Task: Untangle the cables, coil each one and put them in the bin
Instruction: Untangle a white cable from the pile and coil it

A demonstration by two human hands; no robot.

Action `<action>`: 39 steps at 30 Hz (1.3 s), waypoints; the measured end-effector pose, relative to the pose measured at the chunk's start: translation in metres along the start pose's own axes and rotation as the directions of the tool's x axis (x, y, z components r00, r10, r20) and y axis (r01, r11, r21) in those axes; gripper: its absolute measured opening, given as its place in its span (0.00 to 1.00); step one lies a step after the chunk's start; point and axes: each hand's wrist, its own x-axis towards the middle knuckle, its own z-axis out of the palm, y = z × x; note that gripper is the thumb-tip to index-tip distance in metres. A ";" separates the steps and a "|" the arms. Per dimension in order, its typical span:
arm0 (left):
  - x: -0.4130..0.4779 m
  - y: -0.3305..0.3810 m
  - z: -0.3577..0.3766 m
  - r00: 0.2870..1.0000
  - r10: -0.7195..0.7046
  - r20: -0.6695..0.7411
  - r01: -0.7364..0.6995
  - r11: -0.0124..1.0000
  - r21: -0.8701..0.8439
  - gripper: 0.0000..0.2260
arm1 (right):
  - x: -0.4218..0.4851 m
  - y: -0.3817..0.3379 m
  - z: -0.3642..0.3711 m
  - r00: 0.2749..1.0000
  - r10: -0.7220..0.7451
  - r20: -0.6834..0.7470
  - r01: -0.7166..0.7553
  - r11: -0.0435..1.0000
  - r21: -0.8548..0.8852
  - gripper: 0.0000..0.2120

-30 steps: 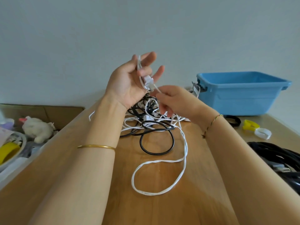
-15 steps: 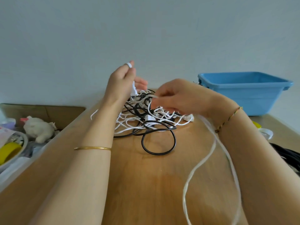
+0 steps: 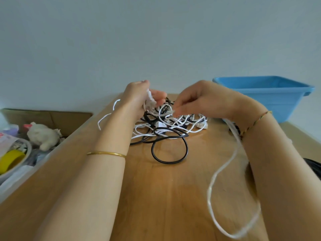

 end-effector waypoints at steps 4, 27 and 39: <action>0.007 -0.002 -0.005 0.999 -0.054 -0.001 0.052 0.957 -0.284 0.13 | -0.002 -0.008 0.008 0.987 0.016 0.158 -0.024 0.999 0.048 0.01; -0.026 0.003 0.012 0.819 -0.010 0.574 -0.153 0.960 0.235 0.19 | 0.016 0.034 0.008 0.763 -0.006 -0.646 -0.033 0.998 -0.047 0.09; -0.006 0.019 -0.011 0.815 0.234 0.531 0.270 0.656 -0.704 0.14 | 0.019 0.026 0.049 0.992 0.120 -0.048 -0.115 0.989 0.096 0.15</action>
